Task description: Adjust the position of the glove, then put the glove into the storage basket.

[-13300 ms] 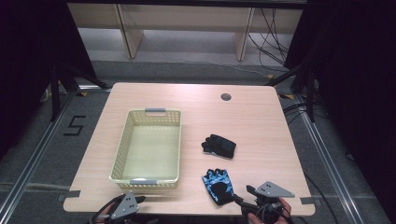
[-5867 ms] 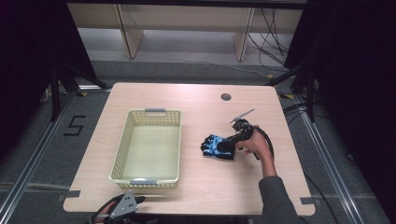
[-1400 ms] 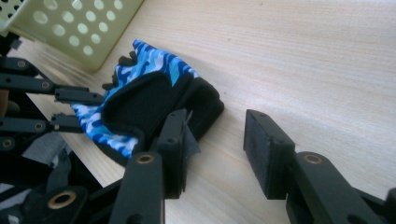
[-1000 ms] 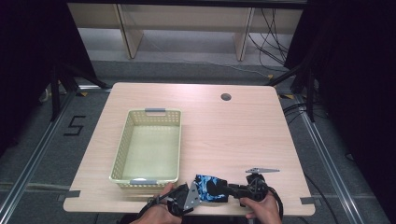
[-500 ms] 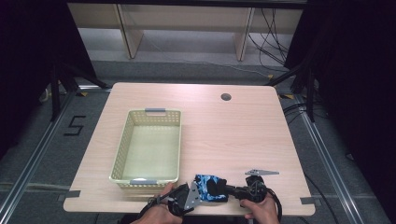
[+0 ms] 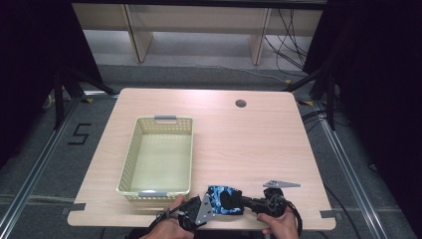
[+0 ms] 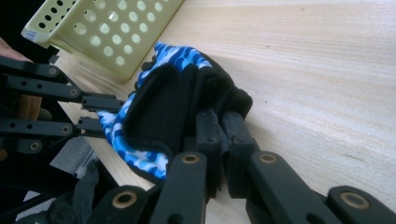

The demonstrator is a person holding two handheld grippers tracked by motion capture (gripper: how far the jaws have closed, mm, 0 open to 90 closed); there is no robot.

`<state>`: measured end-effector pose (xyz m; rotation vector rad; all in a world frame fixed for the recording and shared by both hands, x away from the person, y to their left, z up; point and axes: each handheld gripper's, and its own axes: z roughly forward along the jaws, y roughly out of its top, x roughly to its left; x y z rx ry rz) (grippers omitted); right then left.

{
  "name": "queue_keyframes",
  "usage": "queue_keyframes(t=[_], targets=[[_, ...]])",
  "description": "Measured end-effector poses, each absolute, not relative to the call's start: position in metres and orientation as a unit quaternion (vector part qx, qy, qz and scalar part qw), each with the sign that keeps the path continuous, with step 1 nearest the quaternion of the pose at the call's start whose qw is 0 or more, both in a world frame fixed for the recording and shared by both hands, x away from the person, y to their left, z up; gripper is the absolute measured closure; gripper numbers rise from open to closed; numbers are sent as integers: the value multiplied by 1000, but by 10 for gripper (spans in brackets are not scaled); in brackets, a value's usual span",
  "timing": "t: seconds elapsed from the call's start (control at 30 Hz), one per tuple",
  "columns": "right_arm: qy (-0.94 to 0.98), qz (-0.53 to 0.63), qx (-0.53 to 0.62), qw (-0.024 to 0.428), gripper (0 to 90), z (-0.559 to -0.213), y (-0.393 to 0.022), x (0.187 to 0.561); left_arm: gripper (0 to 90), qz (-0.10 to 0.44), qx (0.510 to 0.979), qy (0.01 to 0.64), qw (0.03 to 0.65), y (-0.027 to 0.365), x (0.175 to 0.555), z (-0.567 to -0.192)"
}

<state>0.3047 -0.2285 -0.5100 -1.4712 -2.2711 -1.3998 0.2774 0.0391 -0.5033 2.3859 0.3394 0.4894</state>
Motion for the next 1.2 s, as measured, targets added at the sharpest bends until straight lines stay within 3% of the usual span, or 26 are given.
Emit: queue_keyframes(t=[0.47,1.2], targets=[[-749,-476,-460,26,875,-485,-230,297,809,196,900,136,364,42,272,-480],[-776,-486,-402,1,875,-395,-183,319,805,235,881,147,382,91,285,-409]])
